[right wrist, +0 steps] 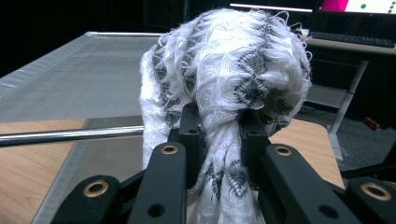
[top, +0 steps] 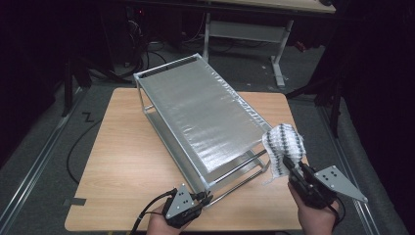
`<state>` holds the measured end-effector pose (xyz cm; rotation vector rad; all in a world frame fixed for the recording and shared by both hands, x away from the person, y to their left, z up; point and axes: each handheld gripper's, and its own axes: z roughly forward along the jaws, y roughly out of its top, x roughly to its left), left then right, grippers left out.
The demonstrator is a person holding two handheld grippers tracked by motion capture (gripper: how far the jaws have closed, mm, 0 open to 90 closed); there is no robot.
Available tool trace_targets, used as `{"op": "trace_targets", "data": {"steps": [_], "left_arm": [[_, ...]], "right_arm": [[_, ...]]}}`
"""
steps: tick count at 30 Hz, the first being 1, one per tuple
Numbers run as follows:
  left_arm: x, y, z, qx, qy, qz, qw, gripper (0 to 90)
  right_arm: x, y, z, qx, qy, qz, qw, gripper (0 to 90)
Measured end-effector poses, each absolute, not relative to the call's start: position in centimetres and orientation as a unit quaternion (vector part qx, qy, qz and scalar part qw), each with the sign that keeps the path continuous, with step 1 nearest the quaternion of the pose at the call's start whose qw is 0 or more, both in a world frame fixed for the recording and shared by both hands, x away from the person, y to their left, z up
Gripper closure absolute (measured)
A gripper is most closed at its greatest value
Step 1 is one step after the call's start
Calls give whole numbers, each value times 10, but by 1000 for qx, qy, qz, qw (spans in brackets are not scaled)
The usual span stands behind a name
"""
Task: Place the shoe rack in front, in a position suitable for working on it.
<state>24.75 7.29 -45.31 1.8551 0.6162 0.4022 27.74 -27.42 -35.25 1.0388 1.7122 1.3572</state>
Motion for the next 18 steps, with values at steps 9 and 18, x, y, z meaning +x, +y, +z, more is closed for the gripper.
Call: {"op": "trace_targets", "data": {"steps": [9,18], "left_arm": [[237,84,-457,791,267,171,523,628],[246,70,-469,796,257,183,516,681]], "right_arm": [[286,-281,-370,423,666,513,338,766],[296,-275,-376,424,676,499,339,766]]}}
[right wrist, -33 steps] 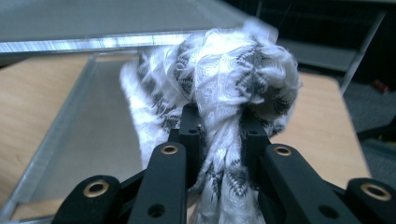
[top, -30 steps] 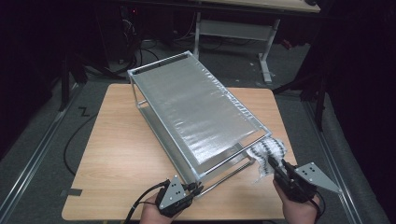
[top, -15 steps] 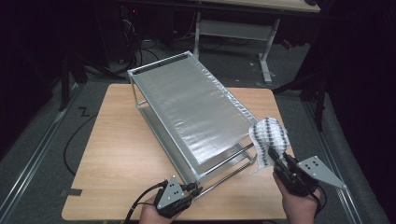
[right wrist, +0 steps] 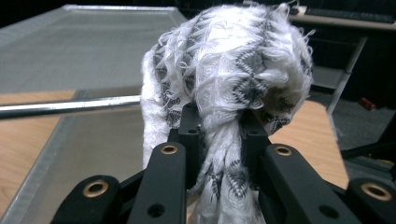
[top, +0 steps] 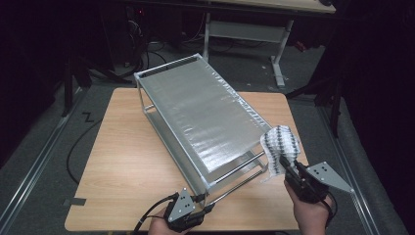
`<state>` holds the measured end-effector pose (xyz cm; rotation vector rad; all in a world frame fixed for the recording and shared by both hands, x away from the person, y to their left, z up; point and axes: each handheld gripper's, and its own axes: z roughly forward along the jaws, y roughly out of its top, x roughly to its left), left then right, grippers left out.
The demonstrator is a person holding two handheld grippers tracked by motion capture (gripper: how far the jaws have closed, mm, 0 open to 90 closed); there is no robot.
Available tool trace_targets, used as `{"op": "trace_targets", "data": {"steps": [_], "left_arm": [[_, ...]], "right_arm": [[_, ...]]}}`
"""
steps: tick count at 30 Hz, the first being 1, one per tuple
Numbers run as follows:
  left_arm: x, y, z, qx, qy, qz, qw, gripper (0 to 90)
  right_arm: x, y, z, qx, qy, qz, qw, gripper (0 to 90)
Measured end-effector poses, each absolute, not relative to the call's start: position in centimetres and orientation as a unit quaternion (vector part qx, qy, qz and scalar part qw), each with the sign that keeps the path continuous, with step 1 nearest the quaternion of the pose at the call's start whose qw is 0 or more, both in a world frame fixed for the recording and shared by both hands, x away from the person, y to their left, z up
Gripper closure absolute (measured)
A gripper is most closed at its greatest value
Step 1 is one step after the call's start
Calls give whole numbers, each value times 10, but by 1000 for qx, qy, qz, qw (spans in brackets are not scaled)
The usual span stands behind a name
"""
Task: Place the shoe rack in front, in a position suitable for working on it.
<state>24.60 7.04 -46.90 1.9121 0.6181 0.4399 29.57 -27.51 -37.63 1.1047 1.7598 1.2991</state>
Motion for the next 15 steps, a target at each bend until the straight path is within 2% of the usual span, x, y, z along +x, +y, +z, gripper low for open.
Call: {"op": "trace_targets", "data": {"steps": [2,3,7,15], "left_arm": [[245,70,-471,782,280,173,530,785],[245,71,-471,782,280,170,530,799],[246,73,-470,791,266,186,519,804],[246,71,-471,788,265,178,526,804]], "right_arm": [[297,-272,-379,422,683,495,332,766],[297,-271,-380,421,684,497,329,766],[294,-263,-382,410,693,501,318,766],[280,-244,-383,379,713,510,296,766]]}}
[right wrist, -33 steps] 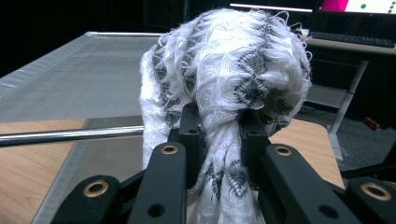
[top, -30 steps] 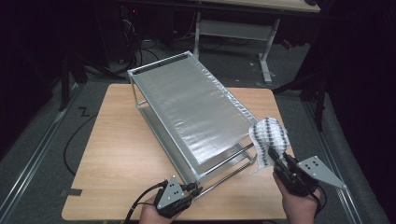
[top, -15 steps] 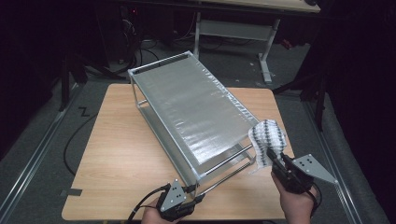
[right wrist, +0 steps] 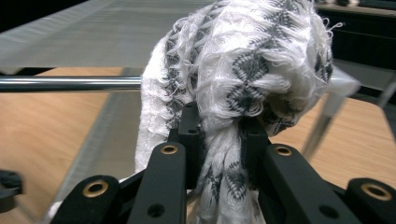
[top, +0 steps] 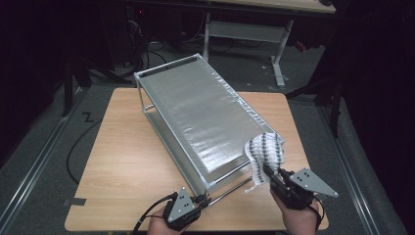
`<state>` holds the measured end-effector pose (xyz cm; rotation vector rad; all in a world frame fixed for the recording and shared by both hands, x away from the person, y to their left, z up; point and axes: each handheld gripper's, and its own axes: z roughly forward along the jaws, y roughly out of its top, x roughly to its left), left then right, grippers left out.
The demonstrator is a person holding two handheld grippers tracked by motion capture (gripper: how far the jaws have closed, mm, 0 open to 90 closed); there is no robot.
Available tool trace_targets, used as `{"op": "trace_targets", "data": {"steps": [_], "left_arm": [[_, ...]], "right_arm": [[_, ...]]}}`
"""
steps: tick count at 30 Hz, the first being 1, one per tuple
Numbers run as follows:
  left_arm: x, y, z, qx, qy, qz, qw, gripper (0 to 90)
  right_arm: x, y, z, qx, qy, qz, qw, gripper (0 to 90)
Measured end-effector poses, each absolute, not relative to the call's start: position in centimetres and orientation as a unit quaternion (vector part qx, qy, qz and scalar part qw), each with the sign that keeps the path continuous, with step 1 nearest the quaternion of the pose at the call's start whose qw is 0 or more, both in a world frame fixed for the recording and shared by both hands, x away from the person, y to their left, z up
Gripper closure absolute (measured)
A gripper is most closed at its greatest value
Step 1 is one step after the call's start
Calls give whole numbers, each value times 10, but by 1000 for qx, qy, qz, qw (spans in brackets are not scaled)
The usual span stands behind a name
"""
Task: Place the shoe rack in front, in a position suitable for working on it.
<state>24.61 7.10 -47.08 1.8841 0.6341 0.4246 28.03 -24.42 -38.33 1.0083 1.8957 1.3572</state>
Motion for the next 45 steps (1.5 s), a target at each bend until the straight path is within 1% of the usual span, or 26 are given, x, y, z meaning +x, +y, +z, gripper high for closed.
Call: {"op": "trace_targets", "data": {"steps": [8,19,28,36,45], "left_arm": [[247,71,-470,789,264,174,526,803],[247,72,-470,792,261,173,524,803],[247,72,-469,793,263,174,522,804],[246,72,-469,794,263,176,519,804],[245,76,-469,793,265,178,519,804]], "right_arm": [[263,-219,-382,337,735,520,274,765],[240,-181,-382,279,762,536,232,766],[227,-161,-381,248,778,539,207,766],[231,-167,-379,257,775,533,222,766],[251,-194,-377,301,757,529,238,767]]}}
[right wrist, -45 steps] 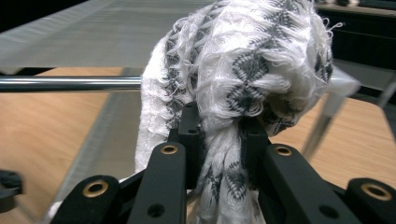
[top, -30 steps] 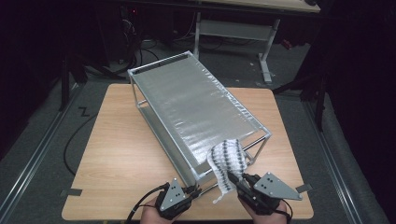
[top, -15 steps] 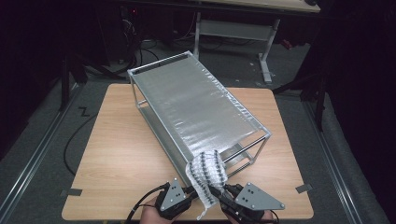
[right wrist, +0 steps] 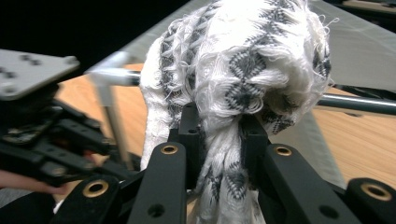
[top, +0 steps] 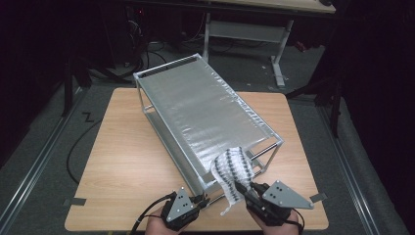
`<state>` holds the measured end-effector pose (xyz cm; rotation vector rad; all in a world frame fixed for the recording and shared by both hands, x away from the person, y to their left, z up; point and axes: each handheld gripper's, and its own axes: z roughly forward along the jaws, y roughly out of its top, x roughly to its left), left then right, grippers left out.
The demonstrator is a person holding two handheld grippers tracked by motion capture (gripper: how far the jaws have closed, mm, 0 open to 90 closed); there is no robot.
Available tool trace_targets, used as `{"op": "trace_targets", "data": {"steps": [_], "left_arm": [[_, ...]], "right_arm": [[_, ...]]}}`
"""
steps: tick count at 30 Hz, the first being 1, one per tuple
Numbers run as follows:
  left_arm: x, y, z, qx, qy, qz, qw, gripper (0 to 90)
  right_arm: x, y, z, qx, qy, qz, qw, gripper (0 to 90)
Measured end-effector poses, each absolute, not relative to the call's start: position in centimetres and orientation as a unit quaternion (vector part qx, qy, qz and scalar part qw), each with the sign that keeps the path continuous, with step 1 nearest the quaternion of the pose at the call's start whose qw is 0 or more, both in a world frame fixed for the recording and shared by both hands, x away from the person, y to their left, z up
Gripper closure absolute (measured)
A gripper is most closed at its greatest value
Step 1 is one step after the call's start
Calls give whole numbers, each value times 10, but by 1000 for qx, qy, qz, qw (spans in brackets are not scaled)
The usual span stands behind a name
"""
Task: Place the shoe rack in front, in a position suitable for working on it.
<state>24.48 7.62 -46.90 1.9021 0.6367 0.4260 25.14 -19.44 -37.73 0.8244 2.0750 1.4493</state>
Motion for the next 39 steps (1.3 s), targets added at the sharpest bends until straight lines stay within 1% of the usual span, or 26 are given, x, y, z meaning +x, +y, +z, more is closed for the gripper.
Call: {"op": "trace_targets", "data": {"steps": [11,15,18,21,28,33,39], "left_arm": [[239,86,-470,786,277,185,521,805],[239,89,-470,790,273,192,514,806],[238,89,-470,788,274,193,516,806],[239,89,-470,789,273,193,514,806],[242,89,-469,796,262,185,513,805],[243,87,-469,797,261,180,515,805],[245,82,-469,794,260,171,522,805]], "right_arm": [[282,-232,-377,354,731,515,274,767],[293,-245,-379,373,722,511,281,767],[300,-257,-380,394,712,513,274,769],[302,-266,-381,407,704,510,279,770],[300,-270,-393,415,711,509,252,774],[297,-264,-404,411,728,492,244,776],[302,-255,-427,408,758,461,216,778]]}}
